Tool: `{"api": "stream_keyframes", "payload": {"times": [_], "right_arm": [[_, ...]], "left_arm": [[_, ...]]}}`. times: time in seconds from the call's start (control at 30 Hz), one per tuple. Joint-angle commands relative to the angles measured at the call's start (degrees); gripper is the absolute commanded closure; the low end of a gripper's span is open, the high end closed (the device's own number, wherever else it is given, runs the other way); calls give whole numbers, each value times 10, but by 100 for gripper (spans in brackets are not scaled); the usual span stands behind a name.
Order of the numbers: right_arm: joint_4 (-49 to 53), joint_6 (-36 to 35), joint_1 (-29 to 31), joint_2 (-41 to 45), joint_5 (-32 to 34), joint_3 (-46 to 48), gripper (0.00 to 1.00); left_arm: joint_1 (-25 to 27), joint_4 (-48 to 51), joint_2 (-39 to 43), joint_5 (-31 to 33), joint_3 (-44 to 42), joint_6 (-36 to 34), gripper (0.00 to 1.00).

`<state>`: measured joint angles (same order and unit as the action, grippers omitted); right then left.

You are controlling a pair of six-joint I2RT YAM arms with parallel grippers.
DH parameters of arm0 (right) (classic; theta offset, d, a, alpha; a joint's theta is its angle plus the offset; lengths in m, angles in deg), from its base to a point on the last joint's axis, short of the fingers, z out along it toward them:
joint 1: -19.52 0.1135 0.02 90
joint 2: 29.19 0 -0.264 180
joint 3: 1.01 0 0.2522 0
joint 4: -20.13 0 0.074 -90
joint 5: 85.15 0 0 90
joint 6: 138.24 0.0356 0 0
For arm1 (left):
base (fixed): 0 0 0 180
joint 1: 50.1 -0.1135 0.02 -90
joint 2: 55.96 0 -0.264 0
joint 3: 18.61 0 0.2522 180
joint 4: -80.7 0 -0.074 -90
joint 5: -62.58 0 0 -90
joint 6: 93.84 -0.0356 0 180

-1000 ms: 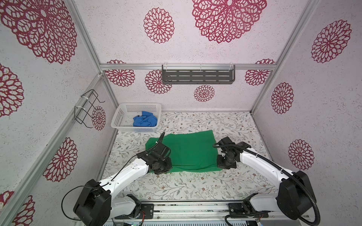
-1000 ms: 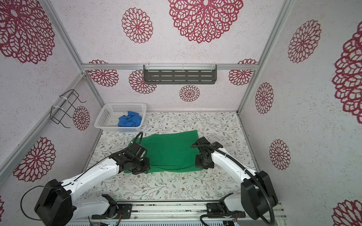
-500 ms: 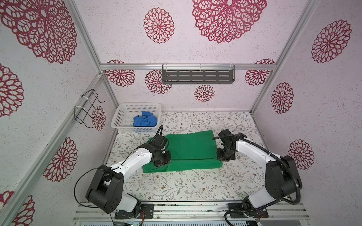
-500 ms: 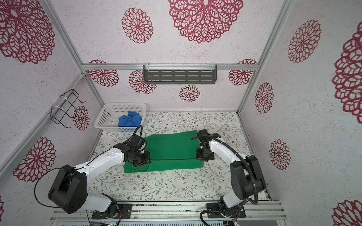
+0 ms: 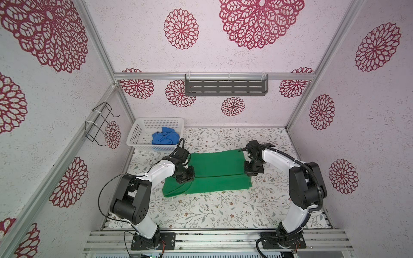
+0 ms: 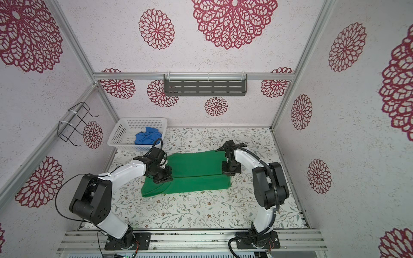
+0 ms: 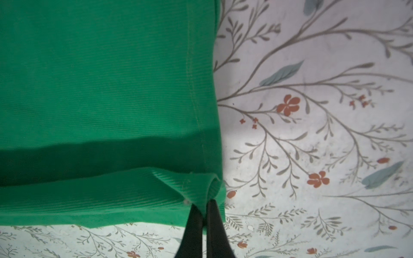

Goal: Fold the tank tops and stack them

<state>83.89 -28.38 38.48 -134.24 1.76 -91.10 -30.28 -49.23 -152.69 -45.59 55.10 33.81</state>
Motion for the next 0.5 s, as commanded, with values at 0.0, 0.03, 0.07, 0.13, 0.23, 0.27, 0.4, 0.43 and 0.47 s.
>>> {"api": "stream_keyframes", "payload": {"times": [0.0,0.03,0.07,0.13,0.23,0.27,0.4,0.43,0.47], "right_arm": [[24,-21,-15,-11,17,-33,97],[24,-23,-17,-14,19,-41,93],[25,-25,-19,-17,21,-50,89],[25,-29,-22,-17,28,-68,79],[24,-36,-24,2,36,-76,66],[23,-37,-24,11,37,-75,63],[10,-20,-20,64,23,-35,62],[0,-10,-16,79,13,-17,62],[-13,2,-8,95,2,4,64]], "left_arm": [[-18,-17,-28,-15,23,-24,100],[-21,-18,-36,-18,30,-26,100],[-24,-16,-43,-20,37,-29,100],[-33,-12,-51,-21,50,-35,100],[-45,-4,-46,-15,63,-42,76],[-48,-1,-42,-13,66,-43,69],[-52,12,-13,-4,75,-46,54],[-51,12,-4,-1,73,-42,53],[-50,8,8,1,69,-34,53]]}}
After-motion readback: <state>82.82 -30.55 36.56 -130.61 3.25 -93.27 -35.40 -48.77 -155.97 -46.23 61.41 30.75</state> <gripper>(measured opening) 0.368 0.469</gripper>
